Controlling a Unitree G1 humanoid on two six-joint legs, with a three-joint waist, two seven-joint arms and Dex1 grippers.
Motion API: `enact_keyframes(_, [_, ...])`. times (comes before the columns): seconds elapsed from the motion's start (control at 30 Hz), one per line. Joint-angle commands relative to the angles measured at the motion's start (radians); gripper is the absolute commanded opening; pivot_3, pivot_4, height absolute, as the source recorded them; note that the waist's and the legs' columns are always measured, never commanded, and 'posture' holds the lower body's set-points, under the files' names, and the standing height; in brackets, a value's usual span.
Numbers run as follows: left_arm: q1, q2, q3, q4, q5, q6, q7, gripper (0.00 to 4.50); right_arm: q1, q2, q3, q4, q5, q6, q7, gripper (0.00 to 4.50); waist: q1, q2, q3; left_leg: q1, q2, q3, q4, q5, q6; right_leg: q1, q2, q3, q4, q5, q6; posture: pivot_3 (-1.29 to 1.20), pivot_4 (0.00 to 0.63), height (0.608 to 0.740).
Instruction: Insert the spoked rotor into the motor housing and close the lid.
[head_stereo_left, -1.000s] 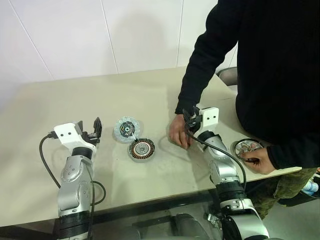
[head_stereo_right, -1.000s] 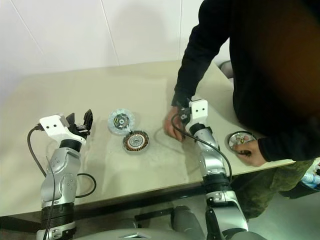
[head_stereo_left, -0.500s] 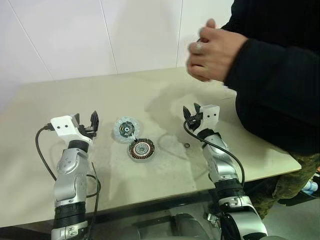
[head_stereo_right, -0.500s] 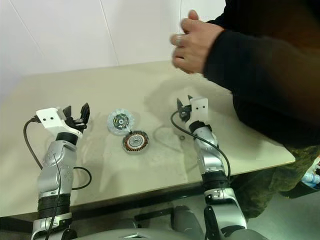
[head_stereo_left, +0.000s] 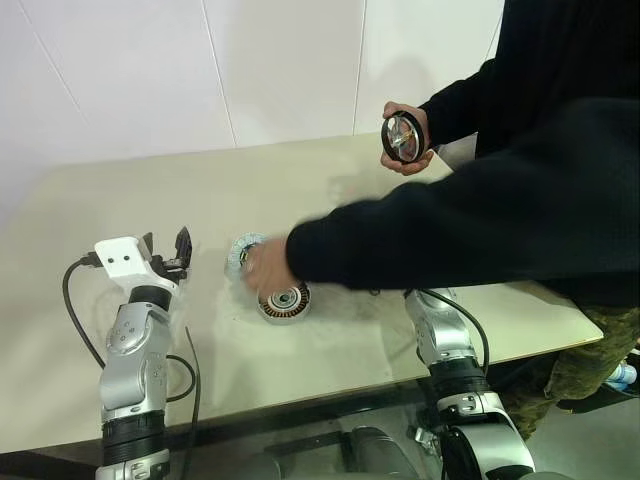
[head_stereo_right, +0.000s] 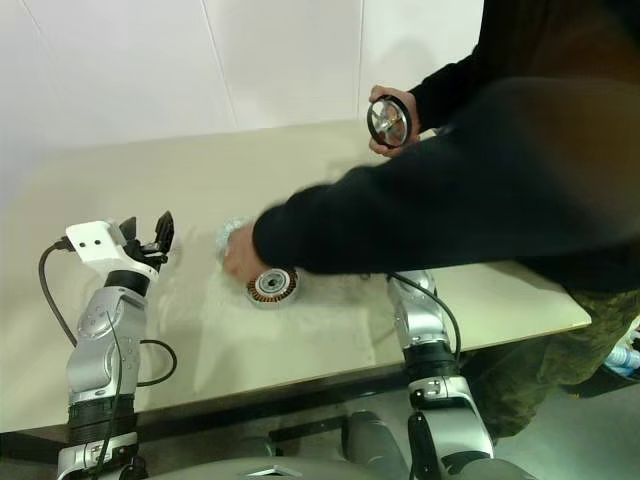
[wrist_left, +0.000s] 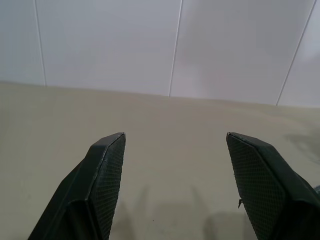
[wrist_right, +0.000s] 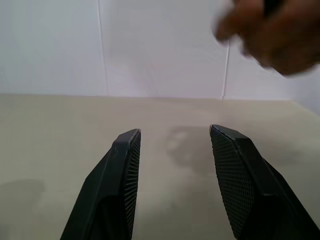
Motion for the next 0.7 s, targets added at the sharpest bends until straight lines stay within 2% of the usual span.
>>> enact_keyframes(0.03, [-0.008,0.01,0.01,-0.039,-0.006,-0.003,-0.001,3.44,-0.03,0.002,-0.013,0.004,0.005,-0.028,-0.012,2.25,0.0,0.0,0.0,0.0,0.0,0.0,0.0,0.0,0.0,0.0,0.0,0.0,0.0,0.0,0.0,0.0,0.0,0.74])
enact_keyframes(0.7, [-0.006,0.004,0.01,-0.048,-0.009,0.012,-0.01,3.44,-0.03,0.009,-0.006,0.013,0.001,-0.046,-0.01,2.25,0.0,0.0,0.0,0.0,0.0,0.0,0.0,0.0,0.0,0.0,0.0,0.0,0.0,0.0,0.0,0.0,0.0,0.74])
